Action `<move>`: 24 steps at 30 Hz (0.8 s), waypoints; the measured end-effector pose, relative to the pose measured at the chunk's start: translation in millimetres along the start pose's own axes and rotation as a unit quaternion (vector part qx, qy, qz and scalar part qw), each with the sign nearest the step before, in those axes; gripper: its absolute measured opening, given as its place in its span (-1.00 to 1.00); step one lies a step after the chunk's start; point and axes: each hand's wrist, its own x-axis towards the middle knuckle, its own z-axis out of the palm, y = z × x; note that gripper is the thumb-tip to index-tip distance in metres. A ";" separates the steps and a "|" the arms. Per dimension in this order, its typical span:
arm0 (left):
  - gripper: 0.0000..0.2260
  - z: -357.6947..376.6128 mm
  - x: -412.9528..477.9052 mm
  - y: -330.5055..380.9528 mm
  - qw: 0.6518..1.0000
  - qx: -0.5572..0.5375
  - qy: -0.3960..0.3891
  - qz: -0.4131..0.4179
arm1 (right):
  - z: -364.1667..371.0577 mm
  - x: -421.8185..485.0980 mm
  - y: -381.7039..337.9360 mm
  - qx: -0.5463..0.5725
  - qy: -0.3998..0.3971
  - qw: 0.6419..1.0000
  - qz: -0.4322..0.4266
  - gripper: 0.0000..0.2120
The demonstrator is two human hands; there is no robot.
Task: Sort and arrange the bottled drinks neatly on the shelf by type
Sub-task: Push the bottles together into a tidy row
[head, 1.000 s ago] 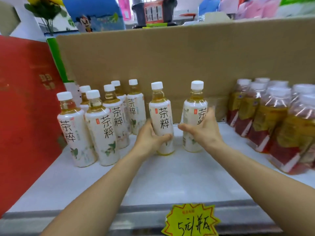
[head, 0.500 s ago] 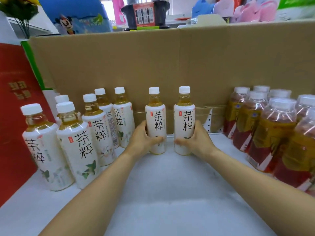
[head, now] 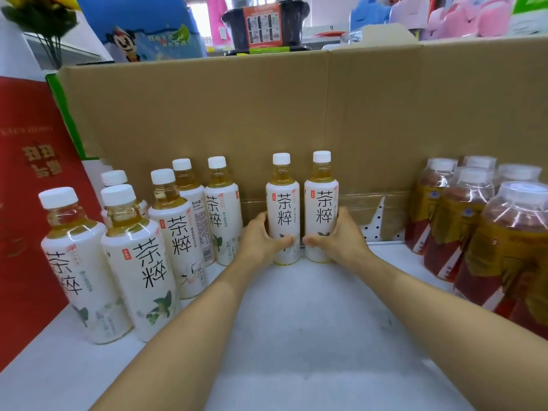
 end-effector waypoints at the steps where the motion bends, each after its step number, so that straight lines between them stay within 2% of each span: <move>1: -0.38 0.7 0.8 0.8 1.000 0.002 -0.001 0.002 | 0.8 -0.2 -1.1 -0.002 0.000 1.000 -0.002 -0.32; 8: -0.38 3.2 0.5 5.2 1.000 0.005 -0.006 -0.011 | 3.3 0.8 -1.5 -0.023 -0.008 1.000 -0.014 -0.28; 11: -0.31 1.4 -9.7 9.4 1.000 0.014 -0.006 -0.001 | 5.0 -6.8 -3.9 -0.028 0.019 0.999 -0.033 -0.17; 13: -0.28 -2.1 -21.8 9.3 1.000 0.013 0.005 0.013 | 5.3 -19.7 -8.2 -0.053 0.070 0.993 -0.078 -0.15; 16: -0.33 -16.5 -50.7 10.7 0.996 0.081 0.020 0.029 | 3.9 -41.7 -17.9 -0.055 0.123 0.975 -0.178 -0.26; 18: -0.39 -31.6 -74.8 12.2 0.989 0.128 0.034 0.064 | 7.5 -54.4 -26.7 -0.020 0.102 0.972 -0.212 -0.39; 21: -0.51 -55.9 -116.0 13.4 0.980 0.143 0.067 0.122 | 22.8 -73.2 -48.0 0.023 0.026 0.973 -0.227 -0.57; 24: -0.69 -84.6 -148.2 5.3 0.961 0.142 0.156 0.177 | 45.0 -92.9 -71.6 0.060 -0.056 0.969 -0.233 -0.64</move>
